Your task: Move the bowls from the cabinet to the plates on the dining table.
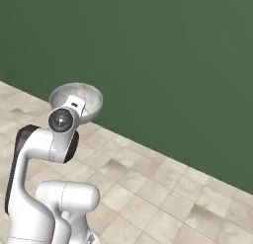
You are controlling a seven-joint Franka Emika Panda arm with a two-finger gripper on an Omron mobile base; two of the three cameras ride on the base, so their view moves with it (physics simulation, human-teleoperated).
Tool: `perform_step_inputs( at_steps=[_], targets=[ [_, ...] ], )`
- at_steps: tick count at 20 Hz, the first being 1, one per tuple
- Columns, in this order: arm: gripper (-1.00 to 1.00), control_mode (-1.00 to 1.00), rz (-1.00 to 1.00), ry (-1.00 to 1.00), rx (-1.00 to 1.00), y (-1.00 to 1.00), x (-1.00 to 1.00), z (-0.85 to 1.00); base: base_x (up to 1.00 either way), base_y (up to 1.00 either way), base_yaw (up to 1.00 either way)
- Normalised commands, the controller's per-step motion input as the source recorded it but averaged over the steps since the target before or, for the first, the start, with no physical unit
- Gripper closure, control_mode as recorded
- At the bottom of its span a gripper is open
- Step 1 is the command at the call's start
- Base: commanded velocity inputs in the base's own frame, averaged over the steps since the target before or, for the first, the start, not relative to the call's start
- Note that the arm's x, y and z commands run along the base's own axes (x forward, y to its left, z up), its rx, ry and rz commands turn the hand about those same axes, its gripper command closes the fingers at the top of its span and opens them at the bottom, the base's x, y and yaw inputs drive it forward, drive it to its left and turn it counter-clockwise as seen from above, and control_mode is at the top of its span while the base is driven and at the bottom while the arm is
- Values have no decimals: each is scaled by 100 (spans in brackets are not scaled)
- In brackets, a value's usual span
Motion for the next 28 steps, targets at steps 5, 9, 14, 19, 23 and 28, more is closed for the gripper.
perform_step_inputs(
  at_steps=[5, 9, 14, 19, 23, 28],
  targets=[
    [100, 100, 0, 0, 0, 0, 0, 0, 99, 28, 45],
    [100, 100, 0, 0, 0, 0, 0, 0, 100, 26, 44],
    [100, 100, 0, 0, 0, 0, 0, 0, 100, 17, 46],
    [100, 100, 0, 0, 0, 0, 0, 0, 99, 11, 47],
    [100, 100, 0, 0, 0, 0, 0, 0, 99, 0, 47],
    [100, 100, 0, 0, 0, 0, 0, 0, 100, 0, 46]
  ],
)
